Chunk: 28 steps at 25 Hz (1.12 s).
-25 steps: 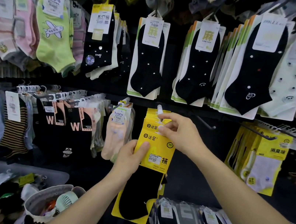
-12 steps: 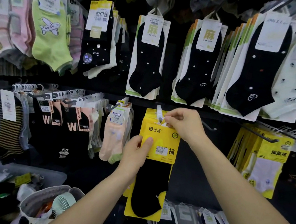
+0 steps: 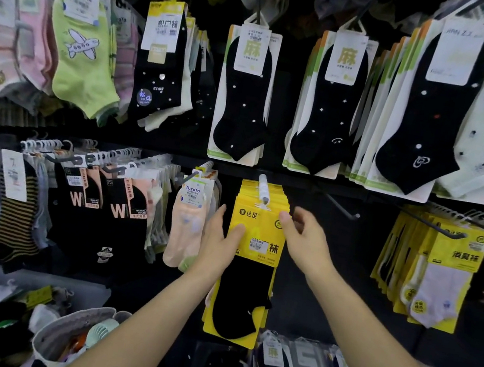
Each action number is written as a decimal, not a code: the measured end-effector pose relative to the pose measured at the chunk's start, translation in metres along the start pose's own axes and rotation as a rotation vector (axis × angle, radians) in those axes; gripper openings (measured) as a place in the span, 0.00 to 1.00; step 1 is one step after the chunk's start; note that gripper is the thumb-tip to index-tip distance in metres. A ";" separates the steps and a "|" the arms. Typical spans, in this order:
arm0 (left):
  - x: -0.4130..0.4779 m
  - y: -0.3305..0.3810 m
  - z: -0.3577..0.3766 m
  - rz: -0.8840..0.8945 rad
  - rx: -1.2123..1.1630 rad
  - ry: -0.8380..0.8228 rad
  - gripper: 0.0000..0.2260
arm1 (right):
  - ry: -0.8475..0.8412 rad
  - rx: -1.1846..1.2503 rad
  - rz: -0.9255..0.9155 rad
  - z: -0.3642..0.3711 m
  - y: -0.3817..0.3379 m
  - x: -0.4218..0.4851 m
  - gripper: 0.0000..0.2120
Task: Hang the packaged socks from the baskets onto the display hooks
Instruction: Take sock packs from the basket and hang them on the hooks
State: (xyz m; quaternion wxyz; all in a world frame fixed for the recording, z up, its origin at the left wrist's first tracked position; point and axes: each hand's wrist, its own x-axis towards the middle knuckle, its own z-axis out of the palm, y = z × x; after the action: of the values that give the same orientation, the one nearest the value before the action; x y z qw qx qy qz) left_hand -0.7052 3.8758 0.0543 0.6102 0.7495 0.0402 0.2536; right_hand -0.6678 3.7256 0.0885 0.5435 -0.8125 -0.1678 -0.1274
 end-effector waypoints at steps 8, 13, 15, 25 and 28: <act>-0.011 -0.008 0.016 0.086 -0.218 -0.093 0.15 | -0.220 0.308 -0.043 0.022 0.019 -0.019 0.23; -0.049 -0.050 0.012 -0.046 -0.230 -0.114 0.13 | -0.307 0.185 0.040 0.020 0.061 -0.052 0.25; -0.081 -0.086 0.008 -0.167 -0.207 -0.063 0.18 | -0.292 0.172 0.142 0.017 0.095 -0.080 0.27; -0.292 -0.276 0.051 -0.826 0.241 -0.217 0.16 | -0.552 -0.305 0.665 0.036 0.322 -0.315 0.12; -0.325 -0.318 0.072 -0.907 0.417 -0.352 0.11 | -0.685 -0.343 0.728 0.047 0.352 -0.363 0.12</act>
State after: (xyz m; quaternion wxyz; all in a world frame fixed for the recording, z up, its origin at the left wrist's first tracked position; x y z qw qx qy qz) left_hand -0.8774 3.7717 -0.3600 0.4941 0.7936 0.3069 -0.1788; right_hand -0.8531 3.5965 -0.3662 0.3257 -0.8906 -0.0197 0.3169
